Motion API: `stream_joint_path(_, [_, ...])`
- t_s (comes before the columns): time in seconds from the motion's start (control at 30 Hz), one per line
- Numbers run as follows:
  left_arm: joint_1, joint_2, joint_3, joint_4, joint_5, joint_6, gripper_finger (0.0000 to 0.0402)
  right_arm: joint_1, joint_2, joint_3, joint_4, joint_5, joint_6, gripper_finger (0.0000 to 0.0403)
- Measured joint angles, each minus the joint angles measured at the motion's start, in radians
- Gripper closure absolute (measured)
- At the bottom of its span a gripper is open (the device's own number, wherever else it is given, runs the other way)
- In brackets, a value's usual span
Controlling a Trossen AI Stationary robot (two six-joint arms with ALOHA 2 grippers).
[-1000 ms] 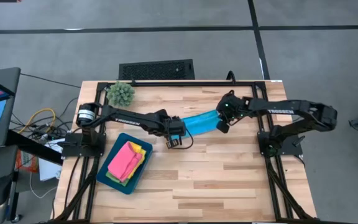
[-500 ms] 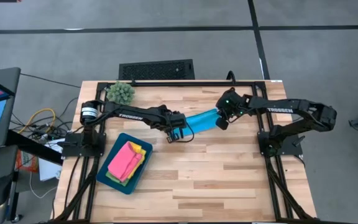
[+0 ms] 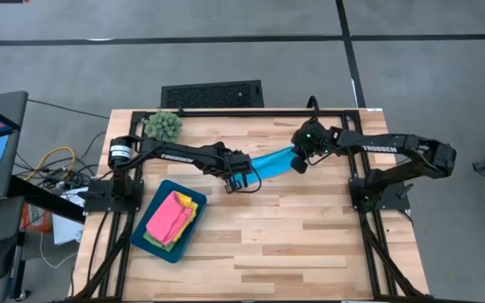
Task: Fold microfiber towels
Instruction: Fold the blue microfiber towel
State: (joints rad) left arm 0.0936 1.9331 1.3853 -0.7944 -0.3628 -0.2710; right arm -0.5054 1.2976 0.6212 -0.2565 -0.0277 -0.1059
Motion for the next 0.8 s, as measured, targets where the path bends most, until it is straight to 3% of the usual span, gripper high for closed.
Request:
stream_joint_path(0.27, [0.001,0.0,0.0,0.0,-0.009,-0.004,0.0395,-0.037,0.0,0.0,0.001,0.001,0.0,0.0331])
stream_joint_path(0.57, [0.03,0.0,0.0,-0.001,-0.004,-0.057,0.0301,-0.071,0.0,0.0,0.016,-0.001,0.008,0.0264])
stream_joint_path(0.8, [0.042,-0.018,0.0,0.031,0.012,-0.172,0.0259,-0.07,0.0,-0.007,0.09,-0.247,0.027,0.0249])
